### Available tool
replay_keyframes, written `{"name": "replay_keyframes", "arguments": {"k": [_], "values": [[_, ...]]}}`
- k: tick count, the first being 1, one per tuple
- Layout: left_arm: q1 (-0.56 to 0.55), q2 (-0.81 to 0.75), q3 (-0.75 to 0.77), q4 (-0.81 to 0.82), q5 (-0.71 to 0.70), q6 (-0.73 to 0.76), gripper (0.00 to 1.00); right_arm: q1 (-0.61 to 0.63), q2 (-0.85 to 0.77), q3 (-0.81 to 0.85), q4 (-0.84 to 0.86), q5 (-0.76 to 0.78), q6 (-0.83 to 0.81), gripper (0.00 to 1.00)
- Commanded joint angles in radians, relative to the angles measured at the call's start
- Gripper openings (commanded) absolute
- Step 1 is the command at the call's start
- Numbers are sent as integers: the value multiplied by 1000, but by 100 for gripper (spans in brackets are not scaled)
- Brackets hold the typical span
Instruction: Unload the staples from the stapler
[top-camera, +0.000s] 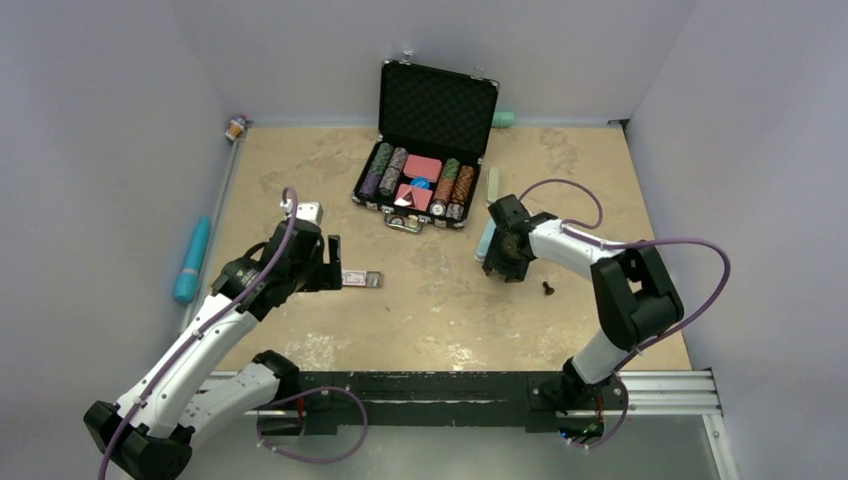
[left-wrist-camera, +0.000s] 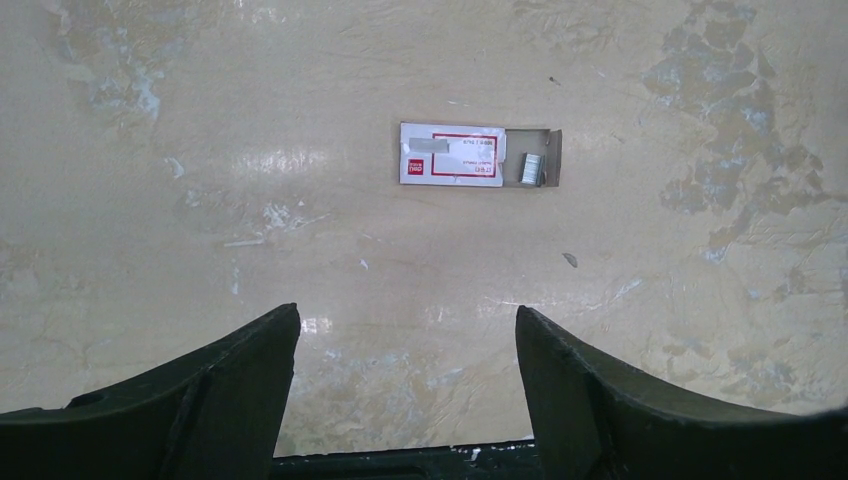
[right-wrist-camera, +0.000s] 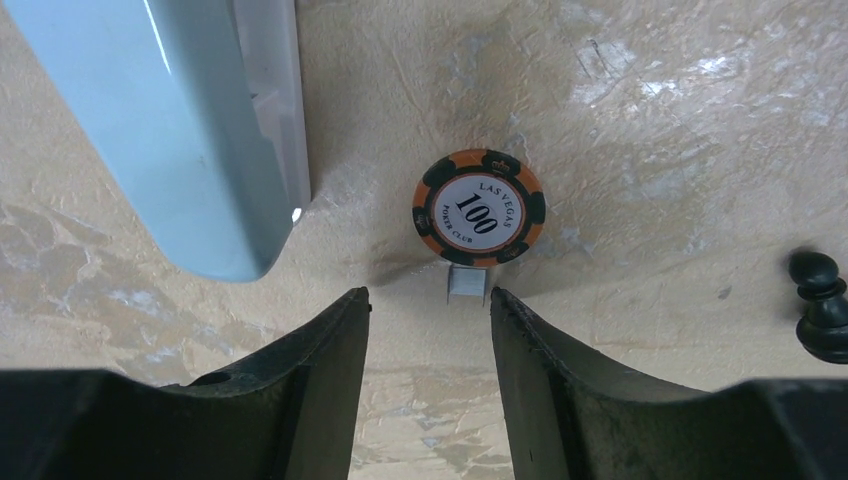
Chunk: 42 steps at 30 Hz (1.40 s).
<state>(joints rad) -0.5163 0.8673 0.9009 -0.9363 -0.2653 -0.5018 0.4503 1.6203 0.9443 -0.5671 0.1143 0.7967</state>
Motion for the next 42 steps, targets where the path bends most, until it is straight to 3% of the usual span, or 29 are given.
{"name": "replay_keyframes", "arguments": {"k": [1,25,33,42], "values": [[7,-4,-8,36,10,28,82,16,12,49,-4,47,28,51],[7,-3,-14,48,25,36,81,39,31,51,-31,98,31,33],[6,0,-13,48,28,37,81,44,29,39,-28,99,24,18],[6,2,-13,50,25,38,81,84,-1,99,-69,117,18,18]]}}
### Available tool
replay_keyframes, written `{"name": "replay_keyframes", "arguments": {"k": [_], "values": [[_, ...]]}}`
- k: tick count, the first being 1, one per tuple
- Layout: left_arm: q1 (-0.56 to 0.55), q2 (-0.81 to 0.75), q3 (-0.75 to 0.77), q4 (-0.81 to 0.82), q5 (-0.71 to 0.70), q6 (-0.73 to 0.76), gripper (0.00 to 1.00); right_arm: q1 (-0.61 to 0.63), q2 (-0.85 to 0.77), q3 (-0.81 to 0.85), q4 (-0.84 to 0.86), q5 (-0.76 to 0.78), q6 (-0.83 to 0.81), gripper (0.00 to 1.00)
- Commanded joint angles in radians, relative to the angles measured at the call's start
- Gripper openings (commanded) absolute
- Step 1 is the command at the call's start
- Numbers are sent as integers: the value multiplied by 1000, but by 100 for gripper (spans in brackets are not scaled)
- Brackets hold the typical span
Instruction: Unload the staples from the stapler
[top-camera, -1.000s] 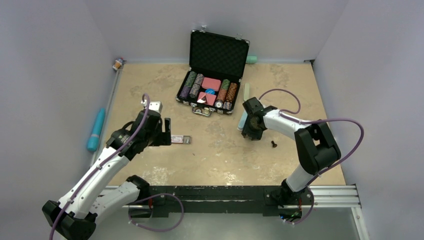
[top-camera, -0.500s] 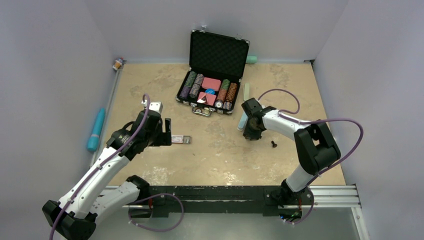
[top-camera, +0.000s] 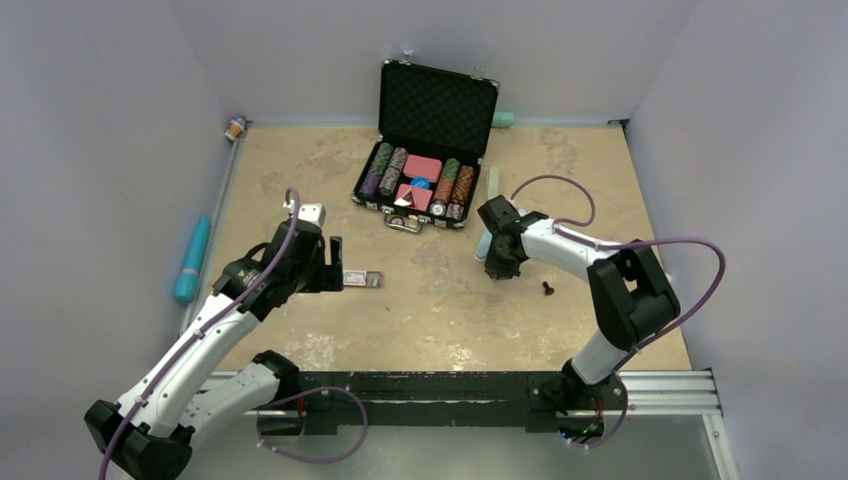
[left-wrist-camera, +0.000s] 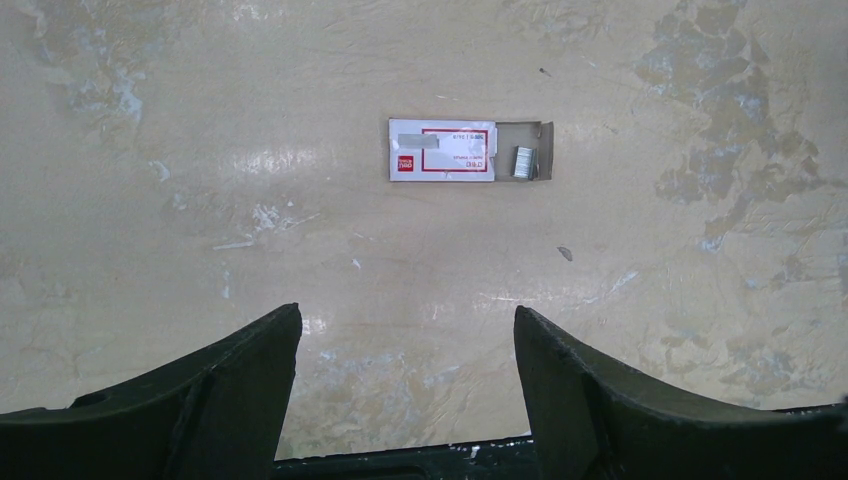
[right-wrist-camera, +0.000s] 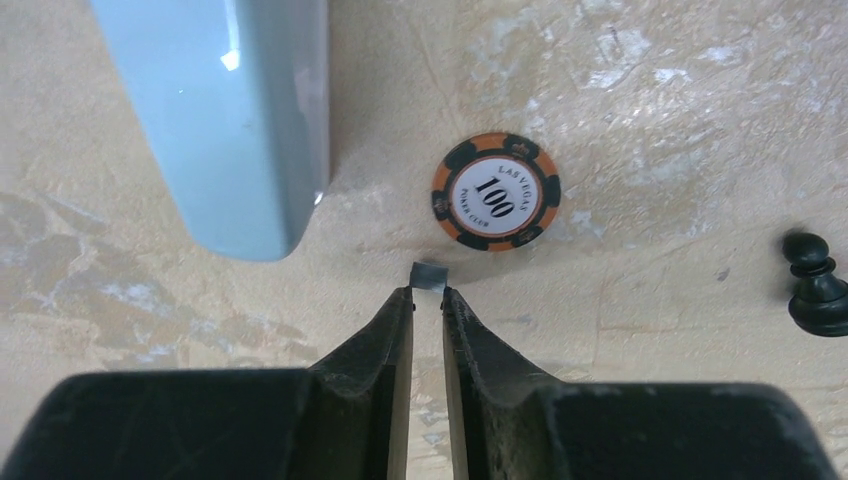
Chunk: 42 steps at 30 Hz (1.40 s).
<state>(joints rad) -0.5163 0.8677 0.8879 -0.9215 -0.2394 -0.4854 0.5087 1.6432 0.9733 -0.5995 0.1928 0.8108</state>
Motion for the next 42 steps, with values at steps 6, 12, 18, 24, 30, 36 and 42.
{"name": "replay_keyframes", "arguments": {"k": [6,12,18,24,30,36,42], "values": [[7,8,1,34,-1,21,81,71,-29,166,-72,-12,-5,17],[7,21,8,27,-8,19,81,110,-18,267,-99,-52,-18,17],[7,19,8,27,-9,18,81,147,-11,339,-122,-72,-28,17],[7,19,8,27,-9,18,81,161,-10,326,-127,-65,-39,18],[7,17,7,27,-8,18,81,161,49,290,-185,23,-133,34],[7,16,7,28,-6,19,81,156,69,211,-151,55,-194,43],[7,13,5,28,-4,22,81,140,58,159,-90,40,-205,67]]}}
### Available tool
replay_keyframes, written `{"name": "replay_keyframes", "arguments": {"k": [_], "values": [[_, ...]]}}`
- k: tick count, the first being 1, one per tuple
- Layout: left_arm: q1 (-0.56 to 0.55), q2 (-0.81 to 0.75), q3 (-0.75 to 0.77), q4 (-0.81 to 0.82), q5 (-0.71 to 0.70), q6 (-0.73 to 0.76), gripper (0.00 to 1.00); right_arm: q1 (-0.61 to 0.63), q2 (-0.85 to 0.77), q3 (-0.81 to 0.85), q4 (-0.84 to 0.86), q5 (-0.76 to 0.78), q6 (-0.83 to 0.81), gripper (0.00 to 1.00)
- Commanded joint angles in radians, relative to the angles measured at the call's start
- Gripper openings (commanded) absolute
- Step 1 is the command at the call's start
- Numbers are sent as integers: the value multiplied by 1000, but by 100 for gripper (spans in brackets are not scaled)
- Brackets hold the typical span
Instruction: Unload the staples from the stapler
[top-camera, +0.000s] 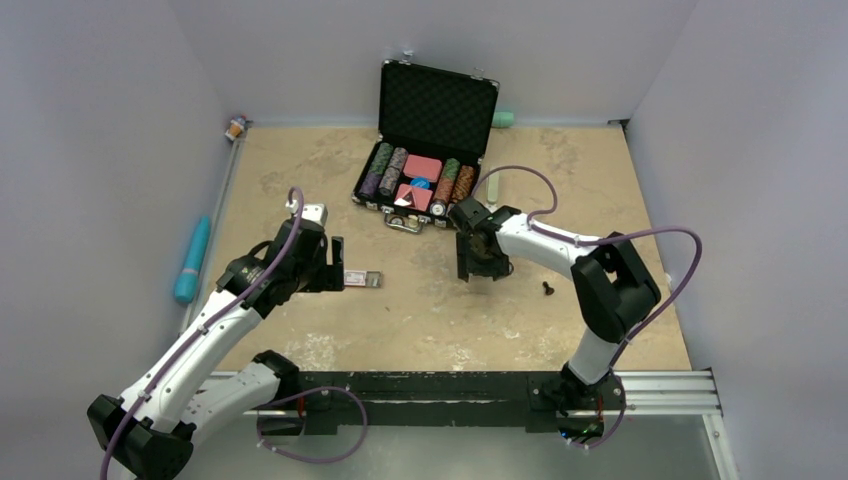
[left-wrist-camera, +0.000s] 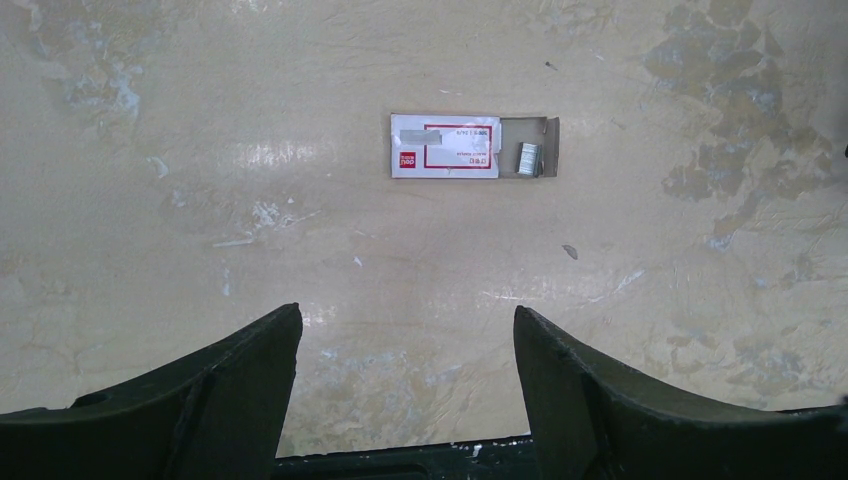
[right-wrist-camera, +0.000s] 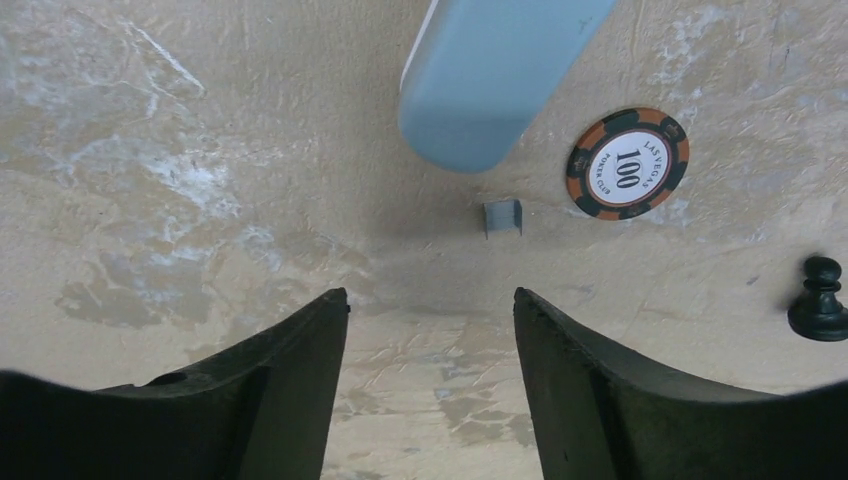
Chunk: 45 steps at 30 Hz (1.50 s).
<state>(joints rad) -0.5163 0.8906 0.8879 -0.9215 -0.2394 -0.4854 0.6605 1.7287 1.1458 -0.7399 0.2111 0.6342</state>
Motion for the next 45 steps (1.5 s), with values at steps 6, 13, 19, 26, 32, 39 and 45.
{"name": "replay_keyframes", "arguments": {"k": [6,13,19,26,32,39,45], "values": [[7,-2,7,28,-3,21,81,-41,-3,-33,88,9,-56,67],[7,3,9,29,8,27,81,-90,-9,-67,157,-44,-92,63],[7,7,7,28,11,28,81,-104,-7,-91,208,-88,-126,58],[7,21,12,22,12,26,80,-108,0,-108,214,-79,-140,52],[8,30,14,21,17,27,80,-115,0,-113,205,-72,-130,47],[7,48,17,26,29,37,79,-123,17,-115,201,-71,-150,41],[8,59,18,27,31,39,79,-125,14,-116,192,-69,-140,37]]}}
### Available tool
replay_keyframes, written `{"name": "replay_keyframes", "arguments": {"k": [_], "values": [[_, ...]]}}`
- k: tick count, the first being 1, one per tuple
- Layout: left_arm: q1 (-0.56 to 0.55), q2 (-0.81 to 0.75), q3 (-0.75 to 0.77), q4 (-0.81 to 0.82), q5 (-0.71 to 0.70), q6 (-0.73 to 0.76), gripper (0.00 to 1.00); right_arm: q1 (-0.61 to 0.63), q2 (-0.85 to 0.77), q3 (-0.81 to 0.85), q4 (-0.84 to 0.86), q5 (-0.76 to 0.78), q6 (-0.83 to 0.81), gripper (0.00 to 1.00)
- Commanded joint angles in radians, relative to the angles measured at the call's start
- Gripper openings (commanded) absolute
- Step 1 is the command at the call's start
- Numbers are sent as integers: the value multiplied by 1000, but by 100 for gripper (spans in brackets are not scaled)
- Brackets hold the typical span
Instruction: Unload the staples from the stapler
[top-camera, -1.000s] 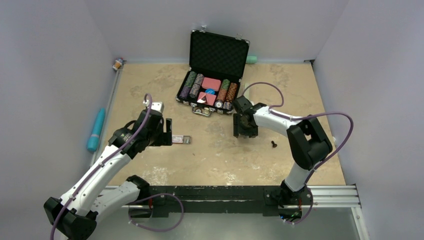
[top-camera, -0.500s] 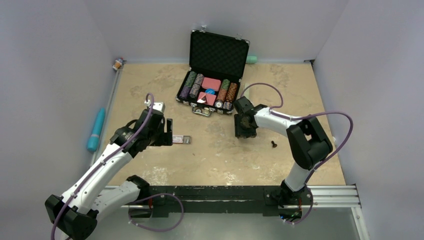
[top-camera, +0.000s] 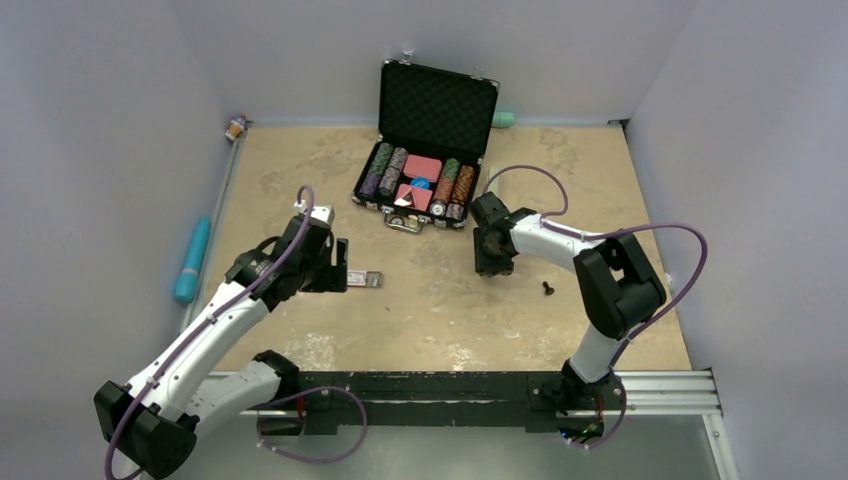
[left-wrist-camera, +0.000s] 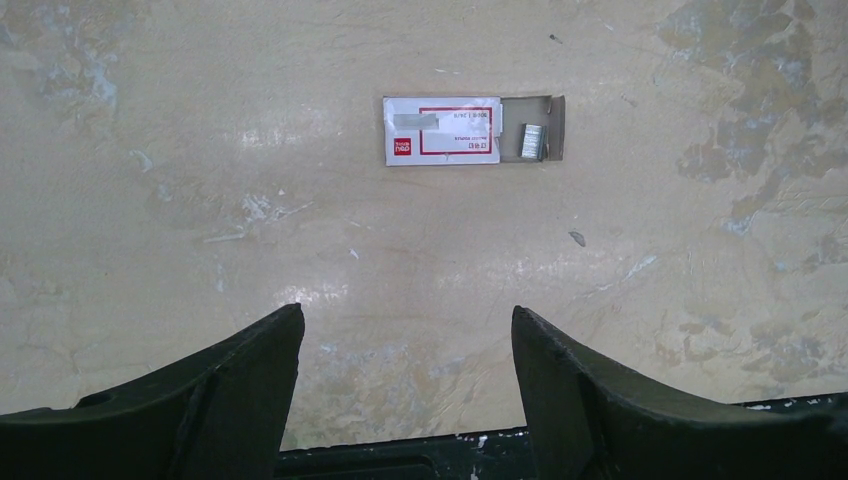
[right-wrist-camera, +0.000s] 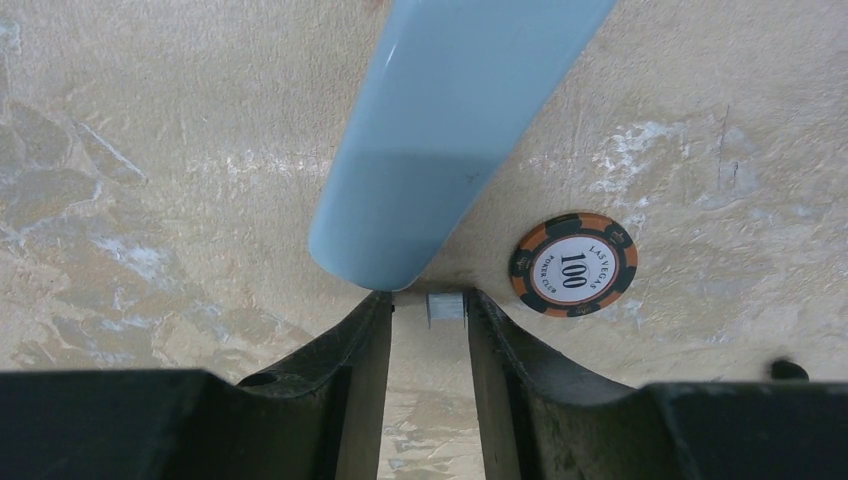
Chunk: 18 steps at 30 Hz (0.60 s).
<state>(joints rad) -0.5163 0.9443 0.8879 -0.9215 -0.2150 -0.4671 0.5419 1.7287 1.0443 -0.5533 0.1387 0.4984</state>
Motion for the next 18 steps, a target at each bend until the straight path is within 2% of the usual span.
{"name": "replay_keyframes", "arguments": {"k": [1,11,18], "values": [[7,5,18,27,6,22,79,-5,13,-15,5,6,-3,36],[7,3,17,26,7,23,79,-6,-6,-28,-11,7,8,32],[7,-1,17,28,6,21,79,-7,-9,-32,-15,5,12,23]]}}
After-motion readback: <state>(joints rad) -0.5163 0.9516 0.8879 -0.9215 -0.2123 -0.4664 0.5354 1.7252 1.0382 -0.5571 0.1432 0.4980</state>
